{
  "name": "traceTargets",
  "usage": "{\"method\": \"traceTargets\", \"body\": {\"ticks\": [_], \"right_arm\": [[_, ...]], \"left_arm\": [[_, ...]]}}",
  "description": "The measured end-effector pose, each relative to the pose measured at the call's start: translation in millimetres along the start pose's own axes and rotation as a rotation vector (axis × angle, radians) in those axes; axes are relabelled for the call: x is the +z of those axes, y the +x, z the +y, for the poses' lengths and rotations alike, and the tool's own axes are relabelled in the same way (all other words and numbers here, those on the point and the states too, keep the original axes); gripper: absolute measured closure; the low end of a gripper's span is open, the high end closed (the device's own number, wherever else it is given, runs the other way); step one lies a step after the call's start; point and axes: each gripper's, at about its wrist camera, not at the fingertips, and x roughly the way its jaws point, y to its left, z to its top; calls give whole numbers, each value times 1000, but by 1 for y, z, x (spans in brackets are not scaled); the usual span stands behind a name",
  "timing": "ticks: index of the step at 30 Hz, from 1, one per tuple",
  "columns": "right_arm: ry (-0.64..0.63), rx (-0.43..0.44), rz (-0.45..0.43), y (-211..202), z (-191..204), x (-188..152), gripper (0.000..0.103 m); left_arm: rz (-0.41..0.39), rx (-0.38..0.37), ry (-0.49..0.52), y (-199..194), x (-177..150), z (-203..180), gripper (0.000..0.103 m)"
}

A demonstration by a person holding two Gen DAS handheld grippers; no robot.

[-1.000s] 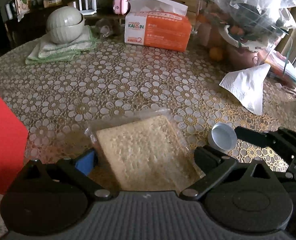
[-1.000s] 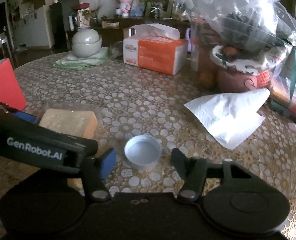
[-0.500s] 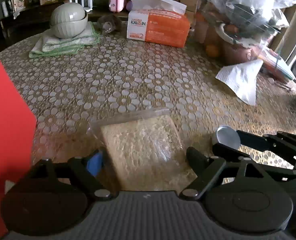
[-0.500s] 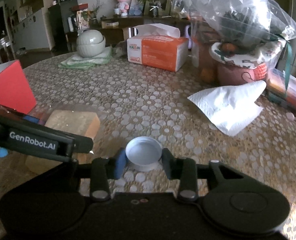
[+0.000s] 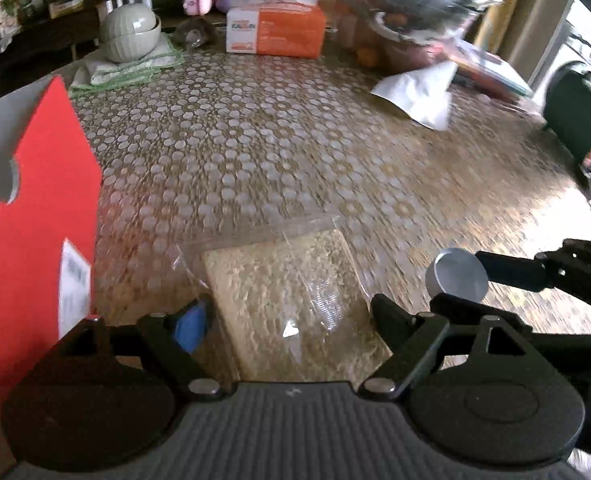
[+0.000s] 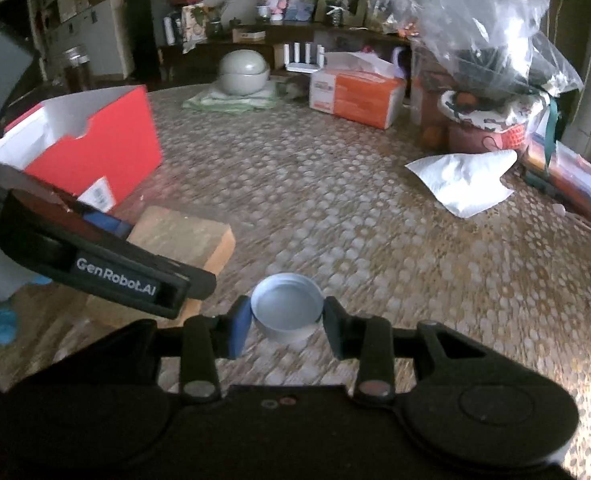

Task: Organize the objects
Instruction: 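Grasp the bagged bread slice with the left gripper while the right holds the lid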

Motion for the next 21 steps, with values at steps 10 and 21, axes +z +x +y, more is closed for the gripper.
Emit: {"method": "traceTargets", "body": {"ticks": [10, 21], "right_arm": [[18, 42, 63, -59, 43, -10, 65], [-29, 64, 47, -110, 101, -4, 65]], "left_arm": [[-29, -50, 67, -71, -39, 2, 18], [-65, -68, 94, -134, -66, 41, 27]]}}
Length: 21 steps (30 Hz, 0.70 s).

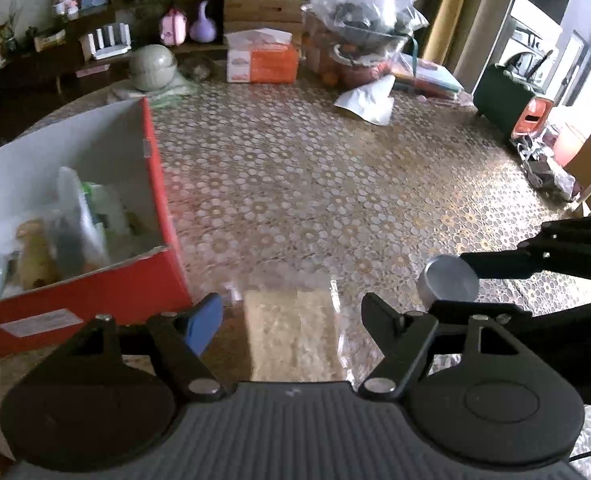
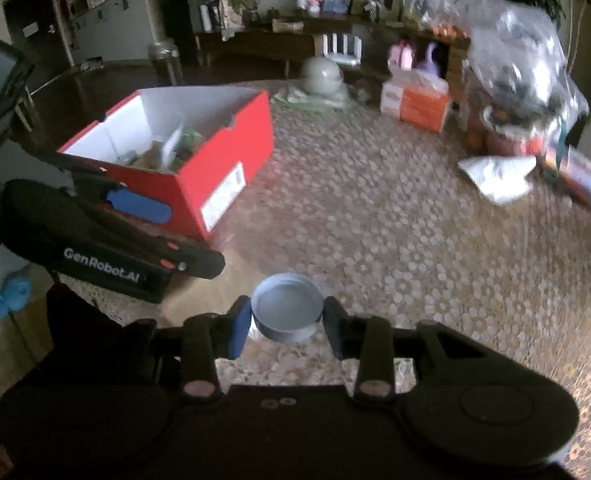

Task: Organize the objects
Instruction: 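Grasp the bagged bread slice with the left gripper while the right holds the lid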

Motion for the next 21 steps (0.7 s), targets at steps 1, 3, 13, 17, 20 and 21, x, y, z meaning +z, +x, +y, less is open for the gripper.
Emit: {"method": "traceTargets", "body": {"ticks": [1, 3, 13, 17, 20, 21], "right_arm": [[-5, -1, -5, 0, 4, 2, 65], [-18, -6, 2, 3, 8, 5, 65], [-7, -84, 13, 6, -2, -5, 65], [7, -85, 12, 7, -6, -16, 65], [15, -81, 16, 6, -11, -24, 65], [15, -83, 17, 5, -12, -27, 65]], "left_arm": [[-3, -3, 1, 1, -3, 4, 27], [13, 11, 14, 8, -10, 10, 27], [50, -11, 38, 33, -25, 5, 16], [71, 28, 49, 49, -30, -4, 0], [89, 23, 30, 61, -31, -7, 0], [95, 28, 17, 66, -33, -7, 0]]}}
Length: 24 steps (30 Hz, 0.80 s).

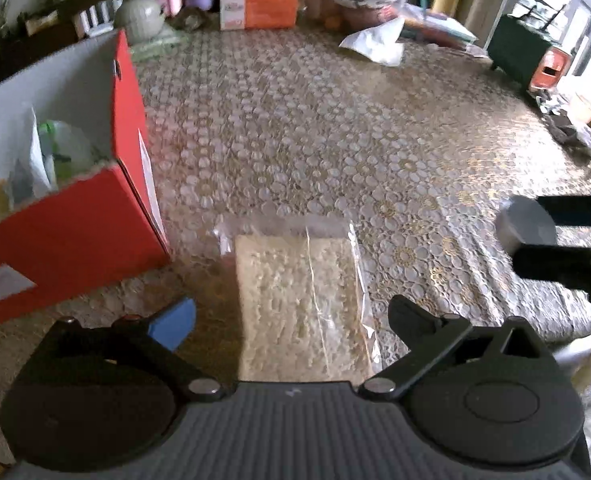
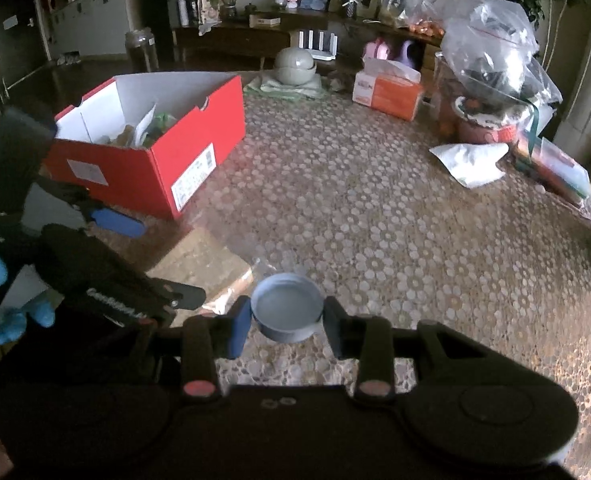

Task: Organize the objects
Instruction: 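Grasp the bagged bread slice with the left gripper while the right holds the lid, then carry the bread bag and white lid over the red box with both grippers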

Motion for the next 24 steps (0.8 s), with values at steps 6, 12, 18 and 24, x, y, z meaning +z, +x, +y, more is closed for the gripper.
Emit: {"method": "traceTargets", "body": {"ticks": [6, 12, 18, 24], "right_arm": [[18, -2, 5, 0, -12, -10, 65], [36, 5, 16, 5, -19, -17, 65], [39, 5, 24, 9, -20, -17, 65], [40, 6, 37, 11, -17, -16, 65]], "left_arm": [[47, 32, -36, 25, -5, -3, 0], [59, 81, 7, 38, -6, -15, 0], [53, 82, 25, 40, -6, -17, 1], [25, 75, 53, 29, -3, -19, 27]]}}
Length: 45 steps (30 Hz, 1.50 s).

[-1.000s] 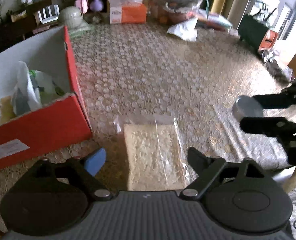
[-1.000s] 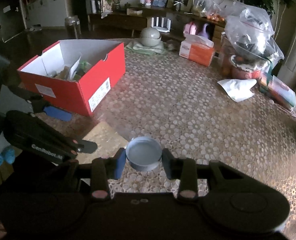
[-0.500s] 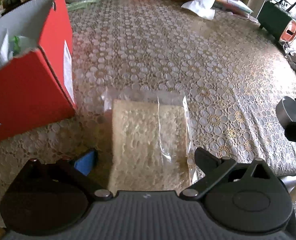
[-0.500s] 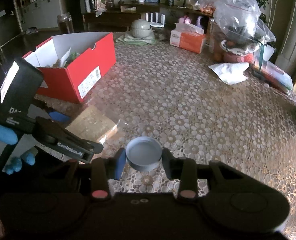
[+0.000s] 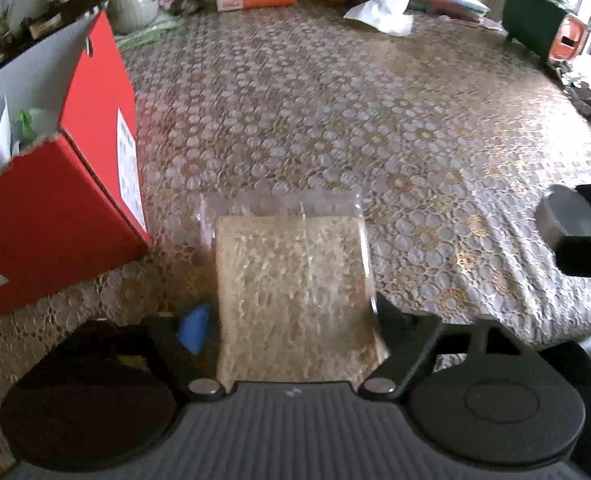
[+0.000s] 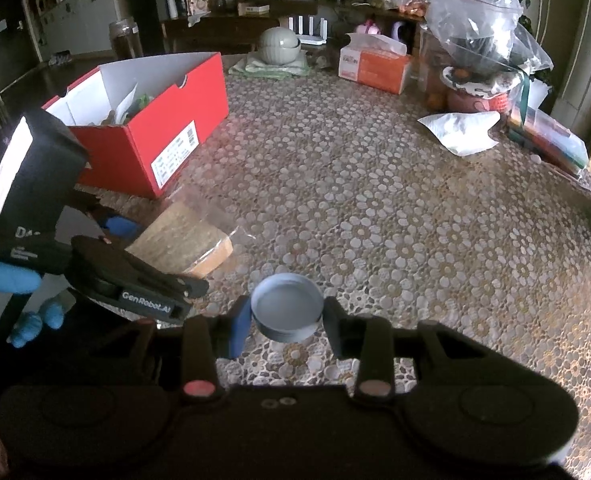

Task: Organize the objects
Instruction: 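Carry the bread bag and white lid over the red box with both grippers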

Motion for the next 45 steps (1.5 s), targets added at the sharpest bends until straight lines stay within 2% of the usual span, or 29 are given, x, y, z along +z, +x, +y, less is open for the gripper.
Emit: {"method": "traceTargets", "body": {"ticks": [8, 15, 25, 34, 42, 45], "right_arm": [[-9, 1, 0, -3, 8, 4, 65], [-38, 8, -15, -14, 22, 16, 65], [-108, 41, -61, -26, 61, 41, 65], [-187, 57, -99, -22, 104, 69, 65], [-249, 103, -141, -15, 148, 102, 65], [-270, 102, -156, -3, 164, 117, 65]], "left_arm": [[-14, -32, -20, -18, -2, 12, 29], [-54, -98, -19, -68, -9, 29, 29], [-119, -127, -61, -123, -12, 68, 29], [-189, -65, -62, -162, -12, 111, 29], [-231, 18, -144, -180, -5, 173, 29], [-239, 72, -166, -181, 1, 198, 29]]}}
